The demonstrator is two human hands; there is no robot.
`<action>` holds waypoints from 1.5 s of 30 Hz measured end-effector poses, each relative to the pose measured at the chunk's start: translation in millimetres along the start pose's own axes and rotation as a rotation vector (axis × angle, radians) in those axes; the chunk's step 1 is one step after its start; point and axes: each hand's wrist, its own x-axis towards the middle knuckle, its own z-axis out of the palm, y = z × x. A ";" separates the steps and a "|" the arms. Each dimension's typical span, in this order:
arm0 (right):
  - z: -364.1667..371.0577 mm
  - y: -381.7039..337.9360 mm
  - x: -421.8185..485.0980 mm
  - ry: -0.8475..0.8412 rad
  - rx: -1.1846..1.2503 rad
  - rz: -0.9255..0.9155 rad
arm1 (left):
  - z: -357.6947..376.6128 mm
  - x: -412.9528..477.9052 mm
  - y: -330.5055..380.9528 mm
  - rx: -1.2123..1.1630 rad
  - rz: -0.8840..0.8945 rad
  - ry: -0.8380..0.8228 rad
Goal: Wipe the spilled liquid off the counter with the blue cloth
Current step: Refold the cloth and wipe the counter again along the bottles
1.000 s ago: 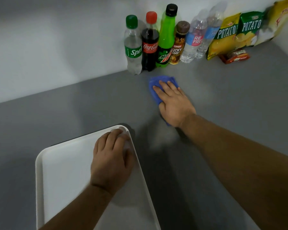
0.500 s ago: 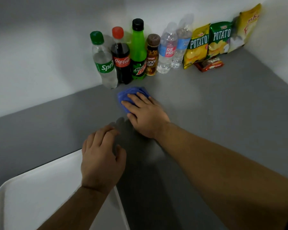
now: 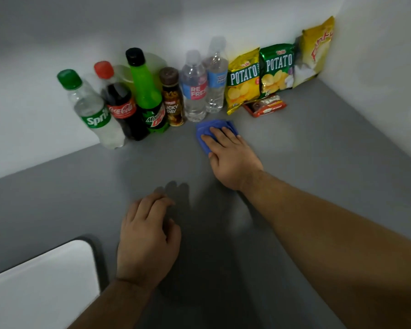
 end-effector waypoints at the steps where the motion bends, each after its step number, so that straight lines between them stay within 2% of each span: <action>1: -1.7 6.9 -2.1 0.008 0.000 0.003 | 4.9 4.0 7.2 -0.004 0.009 0.008; 10: -15.1 88.1 -39.0 -0.040 -0.008 0.011 | 46.5 30.4 66.7 -0.020 0.065 -0.023; 19: -40.9 168.0 -49.9 0.009 -0.005 0.109 | 75.6 53.5 112.9 -0.064 0.106 -0.055; 28: -60.4 231.6 -17.7 0.037 0.000 0.340 | 88.7 61.8 130.7 -0.053 0.126 -0.057; 36: -78.2 272.6 26.0 -0.045 0.013 0.564 | 96.1 64.4 132.5 -0.068 0.162 -0.059; 45: -82.1 281.3 -7.3 0.014 0.089 0.720 | 90.1 67.4 136.0 -0.068 0.182 -0.016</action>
